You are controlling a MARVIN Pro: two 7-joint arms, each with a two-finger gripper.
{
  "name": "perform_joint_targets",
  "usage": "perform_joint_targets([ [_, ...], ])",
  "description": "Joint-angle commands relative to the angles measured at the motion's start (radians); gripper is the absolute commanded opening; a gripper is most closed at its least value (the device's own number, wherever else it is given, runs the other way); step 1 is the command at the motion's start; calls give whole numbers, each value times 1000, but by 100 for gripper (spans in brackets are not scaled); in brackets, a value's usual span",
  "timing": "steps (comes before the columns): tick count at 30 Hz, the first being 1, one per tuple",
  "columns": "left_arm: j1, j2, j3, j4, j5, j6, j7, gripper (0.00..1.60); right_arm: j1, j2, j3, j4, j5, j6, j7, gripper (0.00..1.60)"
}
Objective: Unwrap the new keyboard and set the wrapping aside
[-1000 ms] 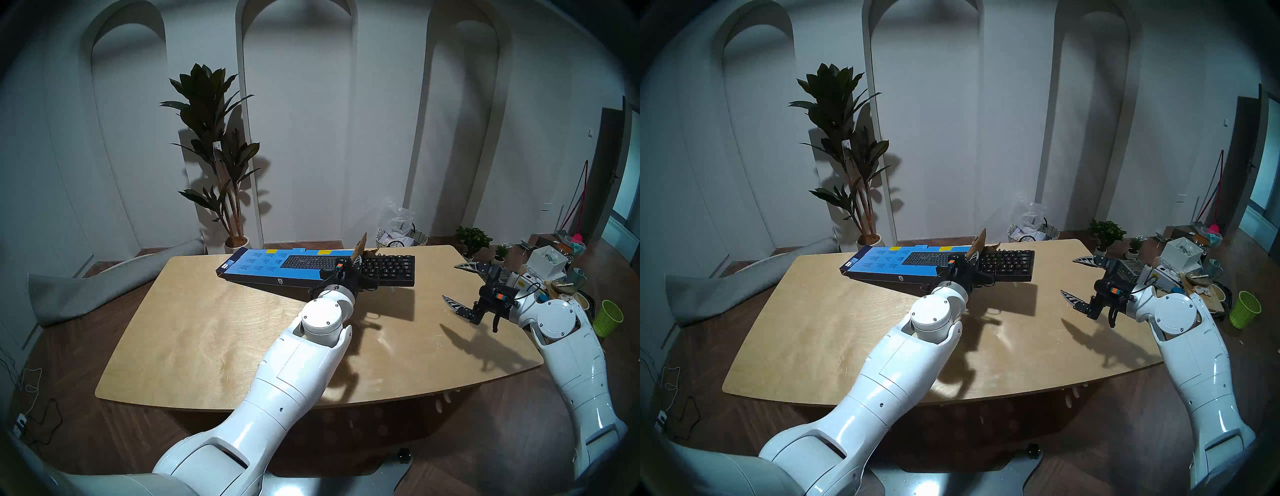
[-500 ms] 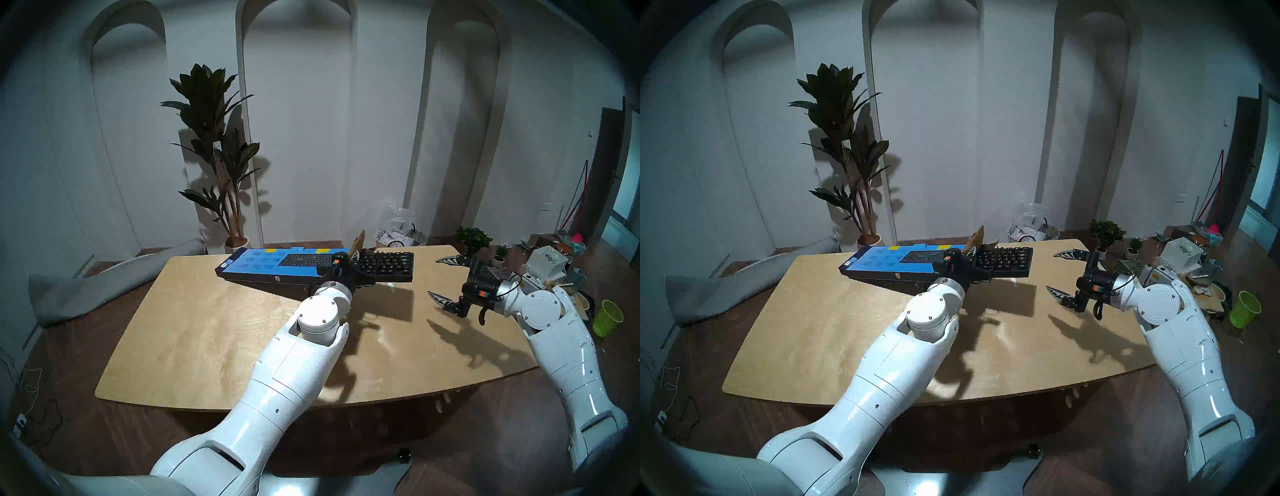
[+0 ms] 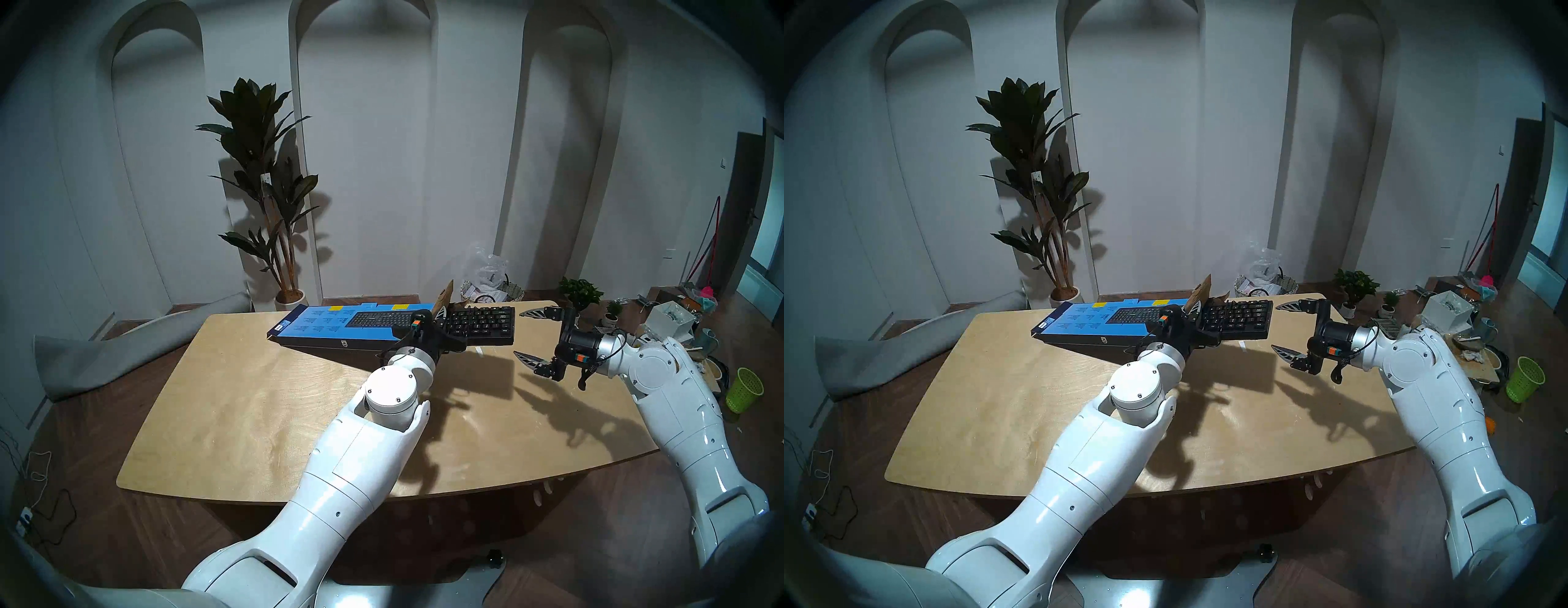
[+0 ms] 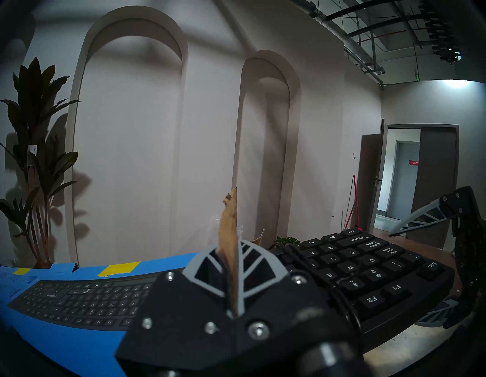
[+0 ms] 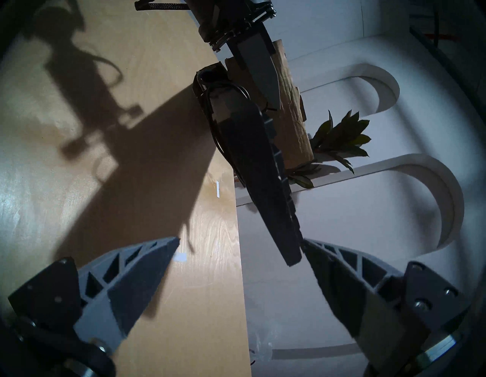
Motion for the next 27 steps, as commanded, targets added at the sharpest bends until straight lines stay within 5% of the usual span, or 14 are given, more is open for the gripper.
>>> perform_joint_targets([
  [1, 1, 5, 5, -82, 7, -21, -5, 0, 86, 6, 5, 5, -29, -100, -43, 160],
  [8, 21, 14, 14, -128, 12, -22, -10, 0, 107, -16, -8, 65, -77, -194, -81, 160],
  [27, 85, 49, 46, -213, 23, -3, -30, 0, 151, -131, -110, 126, -183, -194, -201, 160],
])
